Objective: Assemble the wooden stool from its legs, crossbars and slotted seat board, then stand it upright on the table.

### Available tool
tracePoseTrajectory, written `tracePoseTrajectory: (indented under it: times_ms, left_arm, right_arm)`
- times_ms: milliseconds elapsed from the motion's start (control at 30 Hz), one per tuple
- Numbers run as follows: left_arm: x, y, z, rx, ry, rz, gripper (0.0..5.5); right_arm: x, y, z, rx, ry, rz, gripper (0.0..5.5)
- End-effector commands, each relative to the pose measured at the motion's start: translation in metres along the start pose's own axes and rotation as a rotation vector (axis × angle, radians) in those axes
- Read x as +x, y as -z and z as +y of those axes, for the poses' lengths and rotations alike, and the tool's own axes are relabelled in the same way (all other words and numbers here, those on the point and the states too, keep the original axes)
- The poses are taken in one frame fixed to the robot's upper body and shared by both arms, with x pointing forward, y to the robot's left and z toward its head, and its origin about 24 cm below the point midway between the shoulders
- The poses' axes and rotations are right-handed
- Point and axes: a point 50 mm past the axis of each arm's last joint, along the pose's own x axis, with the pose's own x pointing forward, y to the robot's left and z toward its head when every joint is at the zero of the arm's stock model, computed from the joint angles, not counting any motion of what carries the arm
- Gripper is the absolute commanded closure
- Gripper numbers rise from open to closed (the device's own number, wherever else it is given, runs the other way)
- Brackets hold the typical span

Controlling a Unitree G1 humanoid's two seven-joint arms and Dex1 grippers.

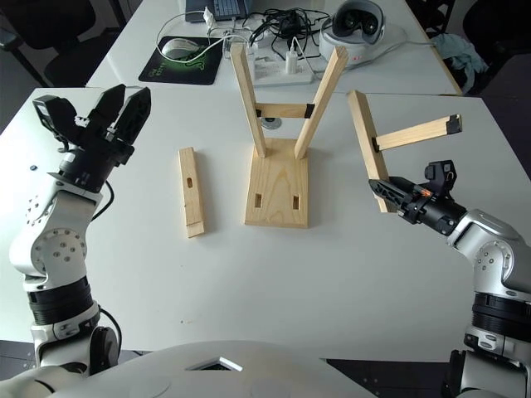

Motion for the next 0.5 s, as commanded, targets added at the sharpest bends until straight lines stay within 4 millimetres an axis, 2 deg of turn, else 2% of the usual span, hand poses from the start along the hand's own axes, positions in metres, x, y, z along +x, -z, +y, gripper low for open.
tracePoseTrajectory:
  times_ms: [33, 167, 367, 500]
  left_arm:
    - [0.007, -0.003, 0.000, -0.020, 0.064, 0.024, 2.30]
    - [0.011, -0.005, 0.002, -0.037, 0.097, 0.036, 2.30]
    - [0.022, -0.011, 0.001, -0.111, 0.200, 0.049, 2.30]
    - [0.031, -0.014, 0.000, -0.175, 0.255, 0.049, 2.30]
  right_arm:
    - [-0.006, -0.025, -0.001, 0.045, -0.009, -0.207, 3.38]
    - [-0.003, -0.031, 0.008, 0.070, -0.078, -0.258, 3.38]
    - [0.015, -0.045, 0.047, 0.128, -0.322, -0.298, 3.39]
    - [0.021, -0.042, 0.068, 0.146, -0.445, -0.252, 3.39]
